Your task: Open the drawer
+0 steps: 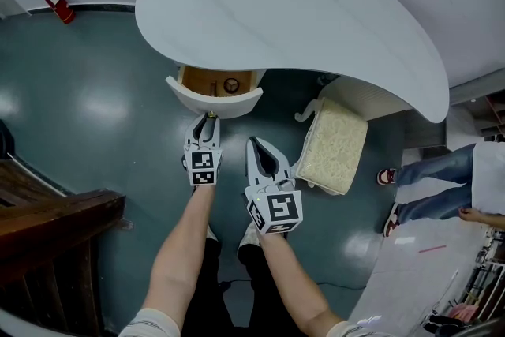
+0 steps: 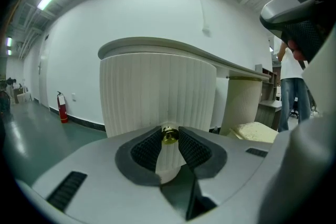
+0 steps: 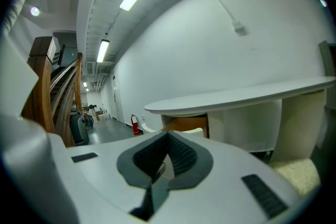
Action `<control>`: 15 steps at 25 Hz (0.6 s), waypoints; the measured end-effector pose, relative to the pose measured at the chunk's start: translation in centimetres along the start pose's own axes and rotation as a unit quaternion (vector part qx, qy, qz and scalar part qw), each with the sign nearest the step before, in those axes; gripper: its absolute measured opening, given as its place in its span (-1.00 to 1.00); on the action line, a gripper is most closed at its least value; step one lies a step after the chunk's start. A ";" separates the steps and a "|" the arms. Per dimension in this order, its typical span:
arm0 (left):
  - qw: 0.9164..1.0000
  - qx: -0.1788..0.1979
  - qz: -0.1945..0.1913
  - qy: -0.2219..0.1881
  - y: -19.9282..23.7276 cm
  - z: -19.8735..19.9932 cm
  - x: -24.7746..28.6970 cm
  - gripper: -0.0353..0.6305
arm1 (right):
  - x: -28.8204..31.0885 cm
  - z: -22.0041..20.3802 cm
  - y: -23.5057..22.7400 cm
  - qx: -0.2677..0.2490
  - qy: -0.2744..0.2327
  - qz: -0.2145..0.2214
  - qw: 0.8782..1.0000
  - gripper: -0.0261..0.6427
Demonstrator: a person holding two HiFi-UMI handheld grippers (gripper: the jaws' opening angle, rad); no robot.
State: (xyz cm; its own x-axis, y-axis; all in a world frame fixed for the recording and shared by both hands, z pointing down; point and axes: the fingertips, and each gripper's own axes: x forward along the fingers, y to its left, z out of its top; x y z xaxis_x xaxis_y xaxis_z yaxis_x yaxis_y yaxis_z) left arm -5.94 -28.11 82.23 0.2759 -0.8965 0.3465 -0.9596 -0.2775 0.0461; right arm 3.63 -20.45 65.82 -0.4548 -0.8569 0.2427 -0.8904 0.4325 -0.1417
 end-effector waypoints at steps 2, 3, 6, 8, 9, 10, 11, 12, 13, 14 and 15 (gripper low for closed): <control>1.000 -0.006 0.000 0.004 0.0 -0.2 -0.4 -0.58 | -0.2 -0.1 0.3 0.000 0.005 0.004 1.000 -0.89; 1.000 -0.008 0.000 0.007 -0.1 -0.3 -0.6 -0.58 | -0.3 -0.1 0.5 -0.001 0.008 0.004 1.000 -0.89; 1.000 -0.010 0.004 0.015 -0.2 -0.7 -1.3 -0.58 | -0.8 -0.3 0.5 -0.003 0.017 0.002 1.000 -0.89; 1.000 -0.011 0.004 0.019 -0.4 -0.9 -1.7 -0.58 | -1.1 -0.3 0.4 -0.001 0.021 -0.001 1.000 -0.89; 1.000 -0.012 0.004 0.021 -0.4 -0.9 -1.9 -0.58 | -1.2 -0.3 0.4 -0.001 0.023 -0.002 1.000 -0.89; 1.000 -0.014 0.004 0.023 -0.4 -0.9 -2.1 -0.58 | -1.3 -0.3 0.4 -0.001 0.024 -0.003 1.000 -0.89; 1.000 -0.017 0.005 0.024 -0.5 -0.8 -2.2 -0.58 | -1.5 -0.2 0.4 -0.001 0.025 -0.004 1.000 -0.89; 0.999 -0.020 0.005 0.026 -0.6 -0.7 -2.3 -0.58 | -1.6 -0.1 0.3 -0.002 0.026 -0.005 1.000 -0.89; 0.999 -0.024 0.005 0.028 -0.7 -0.7 -2.4 -0.58 | -1.7 0.0 0.2 -0.002 0.027 -0.005 1.000 -0.89; 0.999 -0.028 0.004 0.030 -0.8 -0.8 -2.7 -0.58 | -1.9 -0.1 0.3 0.000 0.029 -0.006 1.000 -0.89; 0.999 -0.031 0.003 0.033 -0.9 -0.9 -3.1 -0.58 | -2.1 -0.2 0.4 0.003 0.031 -0.006 0.999 -0.89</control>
State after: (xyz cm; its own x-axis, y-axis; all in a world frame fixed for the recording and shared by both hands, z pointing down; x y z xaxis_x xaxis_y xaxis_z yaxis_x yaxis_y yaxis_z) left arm -5.98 -24.83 81.94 0.2679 -0.8729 0.4078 -0.9634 -0.2483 0.1014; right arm 4.27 -18.45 65.41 -0.4439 -0.8430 0.3037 -0.8960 0.4201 -0.1436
